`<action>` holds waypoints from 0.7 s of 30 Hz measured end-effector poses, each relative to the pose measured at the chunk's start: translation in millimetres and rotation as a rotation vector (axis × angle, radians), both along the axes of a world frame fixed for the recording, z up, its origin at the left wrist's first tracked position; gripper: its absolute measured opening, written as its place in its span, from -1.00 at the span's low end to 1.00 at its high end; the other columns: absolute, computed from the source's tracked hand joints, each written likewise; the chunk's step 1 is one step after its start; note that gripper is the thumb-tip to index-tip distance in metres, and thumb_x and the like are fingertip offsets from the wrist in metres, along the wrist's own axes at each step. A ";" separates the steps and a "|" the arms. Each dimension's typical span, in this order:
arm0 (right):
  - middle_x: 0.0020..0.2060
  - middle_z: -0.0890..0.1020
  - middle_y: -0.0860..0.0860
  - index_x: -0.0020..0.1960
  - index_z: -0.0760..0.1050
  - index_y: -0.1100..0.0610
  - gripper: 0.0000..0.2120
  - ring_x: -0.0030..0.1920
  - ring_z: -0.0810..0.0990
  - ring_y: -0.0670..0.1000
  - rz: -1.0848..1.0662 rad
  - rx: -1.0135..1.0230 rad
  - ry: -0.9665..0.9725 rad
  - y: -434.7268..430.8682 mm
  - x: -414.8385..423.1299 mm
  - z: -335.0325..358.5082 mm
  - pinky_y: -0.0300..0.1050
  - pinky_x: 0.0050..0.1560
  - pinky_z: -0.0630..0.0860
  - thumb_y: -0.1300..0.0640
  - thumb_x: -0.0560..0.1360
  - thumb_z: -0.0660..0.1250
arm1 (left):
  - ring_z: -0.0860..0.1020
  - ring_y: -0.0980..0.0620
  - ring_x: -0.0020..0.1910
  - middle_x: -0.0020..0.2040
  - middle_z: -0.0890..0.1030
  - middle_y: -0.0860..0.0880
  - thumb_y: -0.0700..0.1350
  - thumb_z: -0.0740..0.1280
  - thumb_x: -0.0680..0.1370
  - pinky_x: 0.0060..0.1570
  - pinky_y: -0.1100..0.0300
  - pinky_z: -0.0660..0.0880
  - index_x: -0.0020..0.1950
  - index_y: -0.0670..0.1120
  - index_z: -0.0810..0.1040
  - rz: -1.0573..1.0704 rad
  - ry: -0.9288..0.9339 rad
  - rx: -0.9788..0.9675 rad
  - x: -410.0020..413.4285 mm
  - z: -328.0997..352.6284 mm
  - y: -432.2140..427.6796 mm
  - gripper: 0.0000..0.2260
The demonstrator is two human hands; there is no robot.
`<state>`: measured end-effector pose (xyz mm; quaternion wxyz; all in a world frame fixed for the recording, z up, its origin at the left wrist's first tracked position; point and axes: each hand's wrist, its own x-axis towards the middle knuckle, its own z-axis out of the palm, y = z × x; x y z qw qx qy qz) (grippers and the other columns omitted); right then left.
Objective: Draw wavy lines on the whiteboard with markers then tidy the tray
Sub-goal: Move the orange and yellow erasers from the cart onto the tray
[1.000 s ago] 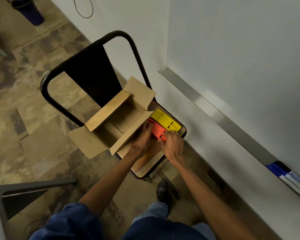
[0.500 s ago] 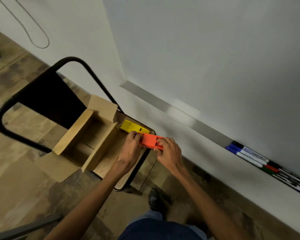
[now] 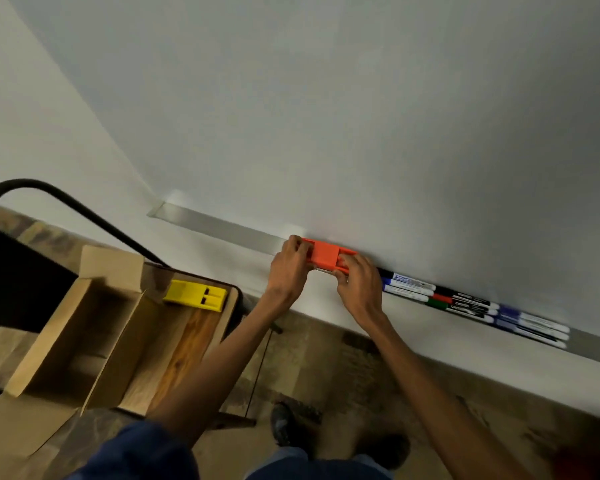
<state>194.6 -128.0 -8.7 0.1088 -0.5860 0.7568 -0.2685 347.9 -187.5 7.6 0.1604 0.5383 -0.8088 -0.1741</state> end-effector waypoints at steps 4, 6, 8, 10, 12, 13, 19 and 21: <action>0.14 0.60 0.13 0.23 0.55 0.20 -0.63 0.15 0.54 0.16 -0.056 0.054 0.005 1.4 -14.6 -5.3 0.06 0.19 0.48 0.26 0.43 0.43 | 0.53 -0.15 -0.03 0.13 0.48 -0.14 -0.21 0.37 0.50 -0.15 -0.03 0.57 0.17 -0.14 0.48 -0.041 -0.074 -0.004 -23.1 -11.3 -7.4 -0.74; 0.12 0.60 0.13 0.24 0.55 0.20 -0.63 0.14 0.54 0.17 -0.067 0.084 0.001 1.7 -18.1 -9.2 0.06 0.17 0.49 0.28 0.44 0.41 | 0.52 -0.15 -0.01 0.14 0.48 -0.15 -0.23 0.35 0.50 -0.15 -0.02 0.56 0.15 -0.14 0.48 -0.061 -0.099 -0.004 -30.9 -15.4 -9.2 -0.77; 0.11 0.60 0.14 0.23 0.54 0.20 -0.63 0.13 0.54 0.17 -0.079 0.109 -0.008 2.0 -20.4 -15.2 0.08 0.16 0.50 0.31 0.43 0.41 | 0.51 -0.14 0.01 0.14 0.48 -0.15 -0.24 0.34 0.51 -0.13 -0.02 0.56 0.16 -0.15 0.49 -0.080 -0.119 0.000 -36.0 -19.5 -10.6 -0.77; 0.11 0.60 0.15 0.23 0.54 0.21 -0.62 0.13 0.55 0.18 -0.091 0.122 -0.017 3.4 -21.3 -21.1 0.09 0.16 0.52 0.34 0.42 0.41 | 0.51 -0.14 0.03 0.17 0.47 -0.15 -0.24 0.34 0.52 -0.10 -0.02 0.56 0.18 -0.15 0.48 -0.088 -0.130 0.013 -39.8 -24.2 -10.1 -0.76; 0.12 0.60 0.16 0.23 0.54 0.22 -0.62 0.14 0.55 0.18 -0.096 0.129 -0.032 4.7 -21.9 -24.6 0.10 0.16 0.53 0.35 0.42 0.41 | 0.51 -0.14 0.05 0.19 0.47 -0.16 -0.21 0.34 0.53 -0.07 -0.03 0.56 0.20 -0.15 0.47 -0.092 -0.130 0.027 -42.2 -28.5 -8.6 -0.75; 0.12 0.60 0.16 0.23 0.55 0.22 -0.62 0.14 0.55 0.18 -0.097 0.132 -0.036 5.1 -22.2 -25.6 0.10 0.15 0.53 0.35 0.42 0.41 | 0.51 -0.14 0.05 0.19 0.47 -0.16 -0.20 0.34 0.54 -0.07 -0.03 0.56 0.21 -0.16 0.47 -0.091 -0.125 0.037 -43.2 -30.4 -8.2 -0.75; 0.08 0.63 0.16 0.21 0.55 0.22 -0.61 0.10 0.58 0.19 -0.113 0.136 0.006 6.4 -22.7 -30.0 0.07 0.12 0.53 0.37 0.39 0.41 | 0.52 -0.15 0.09 0.23 0.45 -0.17 -0.18 0.36 0.55 -0.06 -0.06 0.59 0.24 -0.15 0.44 -0.116 -0.090 0.093 -42.4 -42.3 -8.3 -0.72; 0.10 0.62 0.17 0.23 0.54 0.23 -0.58 0.12 0.57 0.19 -0.126 0.133 0.009 6.7 -21.1 -31.5 0.08 0.15 0.53 0.38 0.38 0.42 | 0.51 -0.15 0.11 0.25 0.44 -0.18 -0.19 0.34 0.56 -0.03 -0.05 0.59 0.27 -0.16 0.43 -0.126 -0.075 0.100 -42.2 -43.1 -7.7 -0.71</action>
